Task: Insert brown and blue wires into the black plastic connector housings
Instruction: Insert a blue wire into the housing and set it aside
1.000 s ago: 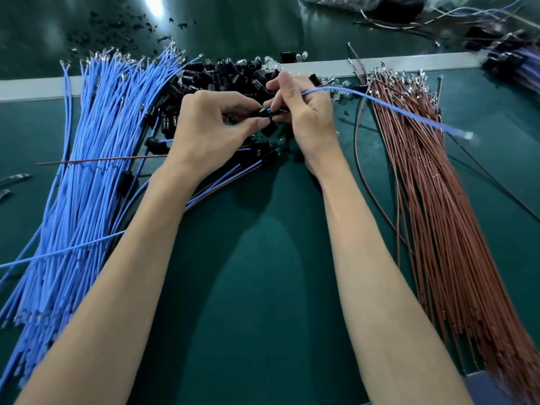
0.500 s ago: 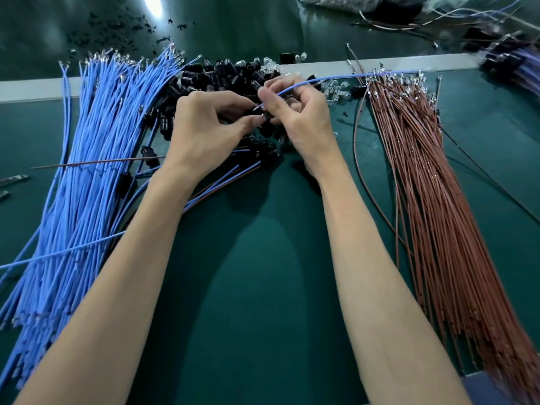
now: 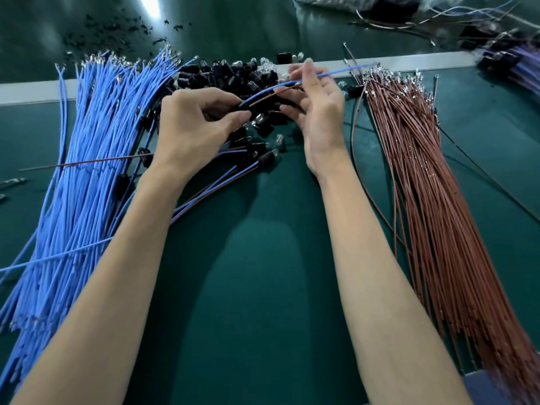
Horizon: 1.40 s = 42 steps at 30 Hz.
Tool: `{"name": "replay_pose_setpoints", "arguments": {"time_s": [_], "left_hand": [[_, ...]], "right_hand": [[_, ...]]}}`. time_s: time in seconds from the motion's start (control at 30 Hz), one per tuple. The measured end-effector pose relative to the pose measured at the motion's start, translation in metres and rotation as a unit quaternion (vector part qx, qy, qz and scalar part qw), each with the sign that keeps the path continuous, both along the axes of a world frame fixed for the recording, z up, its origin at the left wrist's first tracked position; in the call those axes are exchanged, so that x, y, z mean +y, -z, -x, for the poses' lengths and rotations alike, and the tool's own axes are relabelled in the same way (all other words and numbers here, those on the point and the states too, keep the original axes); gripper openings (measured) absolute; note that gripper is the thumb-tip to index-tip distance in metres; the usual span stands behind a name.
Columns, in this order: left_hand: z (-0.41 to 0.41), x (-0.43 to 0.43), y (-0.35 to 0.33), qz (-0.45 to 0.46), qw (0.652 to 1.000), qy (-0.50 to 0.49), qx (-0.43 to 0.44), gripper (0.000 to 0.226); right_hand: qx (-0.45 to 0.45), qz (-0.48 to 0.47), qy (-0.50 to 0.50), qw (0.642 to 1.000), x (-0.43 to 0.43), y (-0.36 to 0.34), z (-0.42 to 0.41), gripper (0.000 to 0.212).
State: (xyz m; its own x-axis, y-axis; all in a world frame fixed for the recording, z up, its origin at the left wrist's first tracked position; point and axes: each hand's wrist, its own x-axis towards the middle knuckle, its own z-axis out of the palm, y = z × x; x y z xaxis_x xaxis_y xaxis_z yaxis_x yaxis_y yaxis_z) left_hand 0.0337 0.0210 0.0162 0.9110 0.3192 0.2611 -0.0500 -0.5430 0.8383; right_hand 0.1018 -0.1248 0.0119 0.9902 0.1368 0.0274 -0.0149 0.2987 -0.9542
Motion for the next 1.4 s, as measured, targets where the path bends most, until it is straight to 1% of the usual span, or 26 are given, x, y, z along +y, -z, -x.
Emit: {"name": "replay_pose_setpoints", "arguments": {"time_s": [0.03, 0.07, 0.13, 0.2, 0.27, 0.37, 0.4, 0.5, 0.57, 0.73, 0.8, 0.87, 0.93, 1.03, 1.1, 1.2, 1.4], "left_hand": [[0.001, 0.000, 0.000, -0.002, 1.000, 0.001, -0.001, 0.015], [0.001, -0.001, 0.000, -0.005, 1.000, 0.005, -0.002, 0.016], [0.001, -0.005, -0.001, -0.008, 1.000, 0.020, -0.004, 0.017], [0.001, -0.007, -0.002, -0.011, 0.999, 0.030, -0.004, 0.017], [0.001, -0.004, -0.002, -0.015, 1.000, 0.026, -0.003, 0.017], [0.002, 0.006, -0.003, -0.006, 1.000, 0.011, -0.001, 0.017], [0.002, 0.007, -0.003, -0.008, 1.000, 0.008, -0.002, 0.017], [0.002, 0.007, -0.001, -0.038, 0.999, 0.009, -0.002, 0.018], [0.002, 0.007, -0.001, -0.049, 0.999, 0.012, 0.004, 0.020], [0.003, 0.014, -0.003, -0.035, 0.999, 0.024, 0.016, 0.020], [0.005, 0.018, -0.005, -0.046, 0.998, 0.031, 0.027, 0.021], [0.007, 0.022, -0.007, -0.055, 0.997, 0.043, 0.041, 0.023], [0.010, 0.025, -0.010, -0.055, 0.996, 0.055, 0.051, 0.023], [0.013, 0.033, -0.014, -0.034, 0.997, 0.051, 0.056, 0.021], [0.013, 0.036, -0.016, -0.028, 0.997, 0.045, 0.054, 0.022], [0.013, 0.035, -0.016, -0.035, 0.997, 0.049, 0.057, 0.021], [0.013, 0.026, -0.019, -0.040, 0.994, 0.088, 0.053, 0.022]], "right_hand": [[0.001, 0.003, 0.012, 1.000, 0.000, 0.000, -0.001, 0.023], [-0.007, 0.026, 0.017, 0.999, 0.000, 0.001, -0.001, 0.024], [-0.046, 0.088, 0.004, 0.995, 0.002, 0.003, 0.001, 0.023], [-0.084, 0.128, -0.011, 0.988, 0.003, 0.005, 0.004, 0.022], [-0.090, 0.119, -0.009, 0.989, 0.003, 0.005, 0.004, 0.019], [-0.039, 0.051, 0.014, 0.998, 0.001, 0.002, 0.002, 0.015], [-0.032, 0.049, 0.022, 0.998, 0.000, 0.002, 0.001, 0.016], [-0.058, 0.101, 0.017, 0.993, 0.000, 0.003, 0.001, 0.022], [-0.068, 0.113, 0.009, 0.991, 0.001, 0.004, 0.002, 0.023], [-0.077, 0.045, 0.033, 0.995, -0.003, 0.002, 0.003, 0.009], [-0.087, 0.061, 0.046, 0.993, -0.005, 0.003, 0.003, 0.012], [-0.097, 0.105, 0.043, 0.989, -0.007, 0.004, 0.002, 0.016], [-0.104, 0.138, 0.019, 0.985, -0.011, 0.003, 0.001, 0.017], [-0.130, 0.163, -0.029, 0.978, -0.017, 0.000, 0.000, 0.015], [-0.151, 0.191, -0.037, 0.969, -0.020, -0.001, -0.001, 0.017], [-0.143, 0.186, -0.048, 0.971, -0.023, 0.000, -0.001, 0.018], [-0.140, 0.192, -0.068, 0.969, -0.022, -0.002, 0.002, 0.016]]}}
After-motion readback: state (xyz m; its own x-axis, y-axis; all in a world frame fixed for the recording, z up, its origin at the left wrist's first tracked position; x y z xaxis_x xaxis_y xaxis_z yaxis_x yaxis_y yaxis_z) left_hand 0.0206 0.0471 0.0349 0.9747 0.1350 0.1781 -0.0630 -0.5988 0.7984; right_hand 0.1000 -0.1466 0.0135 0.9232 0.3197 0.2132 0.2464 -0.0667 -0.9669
